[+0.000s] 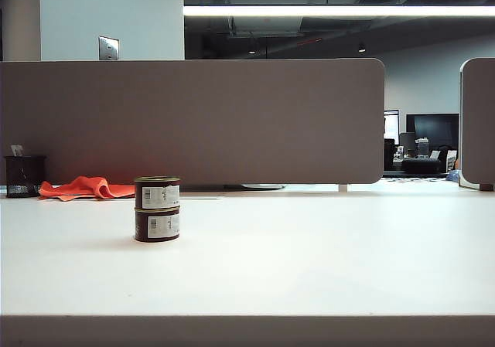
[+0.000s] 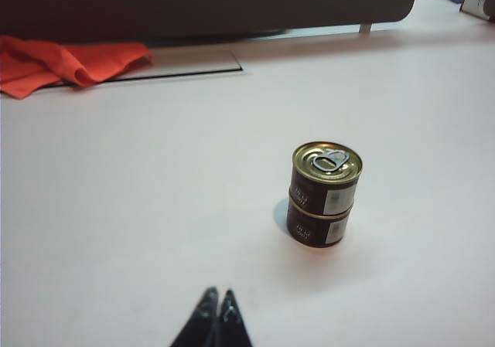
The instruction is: Stack a can of tomatoes on the right onto the can of tomatoes on the left.
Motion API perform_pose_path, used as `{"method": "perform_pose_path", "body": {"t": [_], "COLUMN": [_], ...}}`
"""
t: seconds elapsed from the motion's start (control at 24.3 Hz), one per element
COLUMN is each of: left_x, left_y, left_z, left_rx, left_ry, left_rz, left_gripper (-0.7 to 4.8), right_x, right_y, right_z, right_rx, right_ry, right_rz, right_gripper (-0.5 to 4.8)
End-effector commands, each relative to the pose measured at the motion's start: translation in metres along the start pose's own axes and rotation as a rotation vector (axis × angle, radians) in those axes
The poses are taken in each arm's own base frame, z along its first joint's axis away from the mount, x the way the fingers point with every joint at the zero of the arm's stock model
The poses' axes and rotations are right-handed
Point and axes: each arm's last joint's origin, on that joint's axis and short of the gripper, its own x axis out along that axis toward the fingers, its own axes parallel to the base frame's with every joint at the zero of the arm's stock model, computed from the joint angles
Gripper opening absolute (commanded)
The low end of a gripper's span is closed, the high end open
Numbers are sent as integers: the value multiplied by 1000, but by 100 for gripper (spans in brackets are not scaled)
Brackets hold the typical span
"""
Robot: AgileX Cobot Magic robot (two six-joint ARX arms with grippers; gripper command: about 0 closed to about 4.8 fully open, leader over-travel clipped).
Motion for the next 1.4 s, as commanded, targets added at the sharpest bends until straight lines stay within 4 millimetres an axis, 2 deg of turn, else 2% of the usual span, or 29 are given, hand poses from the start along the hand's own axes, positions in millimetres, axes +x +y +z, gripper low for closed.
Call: {"method": "perform_pose_path", "body": {"t": [0.04,0.29,0.41,0.9,1.4], "left_x": [1,3,3,-3,-14], "left_y": [0,0,0,-1,-2], "left_z": [-5,-23,-24,-16,-20], "left_rx": [9,-7,-13,-44,-38], "left_ry": [-14,6,22,-80,-78], "left_rz": [-4,-4,-4,-25,-9], "left_gripper": [-5,-5,-5,-5,-5], "right_x": [1,3,4,2,-8], "right_y": [1,1,1,1,-2], "right_z": [-3,-18,-27,-21,-18], "right_rx": [7,-4,-5,15,37], "right_ry": [-28,3,14,-45,-107], "right_rz": [25,21,20,22,26], "right_gripper": [-5,-5,-5,-5,-5]}}
